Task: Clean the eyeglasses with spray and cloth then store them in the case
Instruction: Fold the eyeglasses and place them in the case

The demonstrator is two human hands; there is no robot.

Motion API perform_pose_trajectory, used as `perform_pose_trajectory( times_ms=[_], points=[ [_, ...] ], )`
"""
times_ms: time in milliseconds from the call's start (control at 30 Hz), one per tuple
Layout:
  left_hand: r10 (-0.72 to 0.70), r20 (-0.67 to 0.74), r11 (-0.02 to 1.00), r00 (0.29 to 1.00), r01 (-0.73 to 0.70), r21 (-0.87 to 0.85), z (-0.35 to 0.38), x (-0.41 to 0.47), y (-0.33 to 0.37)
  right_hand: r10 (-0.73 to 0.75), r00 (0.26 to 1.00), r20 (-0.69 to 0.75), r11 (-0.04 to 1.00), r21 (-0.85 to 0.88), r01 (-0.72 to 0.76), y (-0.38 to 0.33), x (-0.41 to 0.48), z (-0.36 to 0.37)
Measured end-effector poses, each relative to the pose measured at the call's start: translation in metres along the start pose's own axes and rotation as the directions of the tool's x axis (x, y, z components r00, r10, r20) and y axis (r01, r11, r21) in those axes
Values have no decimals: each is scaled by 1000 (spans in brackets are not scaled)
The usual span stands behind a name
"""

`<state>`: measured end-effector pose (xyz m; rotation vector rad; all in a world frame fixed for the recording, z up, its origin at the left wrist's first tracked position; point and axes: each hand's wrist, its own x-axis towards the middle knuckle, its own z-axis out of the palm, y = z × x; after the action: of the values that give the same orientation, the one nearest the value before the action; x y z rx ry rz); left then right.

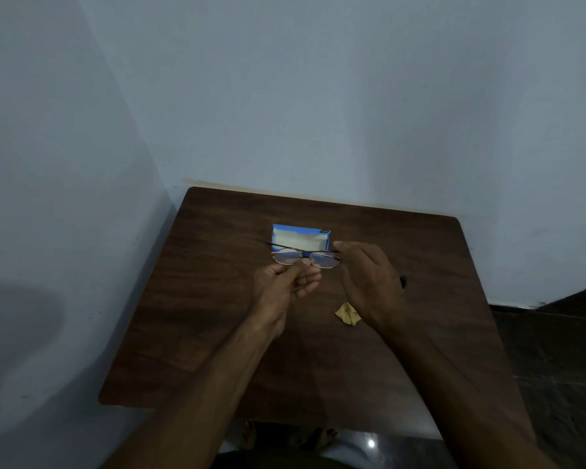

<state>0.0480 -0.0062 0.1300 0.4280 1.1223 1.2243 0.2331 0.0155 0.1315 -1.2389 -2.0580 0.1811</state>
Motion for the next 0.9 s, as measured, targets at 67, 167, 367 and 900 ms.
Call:
perform_pose_trajectory(
  times_ms=[67, 167, 367, 900],
  points=[
    [-17, 2, 1000, 1000, 17, 20, -4, 1, 1, -44, 999, 11, 999, -28, 44, -3, -1, -1],
    [-41, 0, 999, 999, 41, 16, -8, 1, 3, -122, 992, 22, 989, -83, 123, 1, -8, 5],
    [-94, 13, 994, 995, 93, 56, -20, 2, 9, -81, 991, 104, 996, -38, 86, -4, -15, 11],
    [195, -208, 912, 959, -99, 397, -60, 65, -14, 629, 772, 90, 632, 518, -576, 41, 2, 62]
  ],
)
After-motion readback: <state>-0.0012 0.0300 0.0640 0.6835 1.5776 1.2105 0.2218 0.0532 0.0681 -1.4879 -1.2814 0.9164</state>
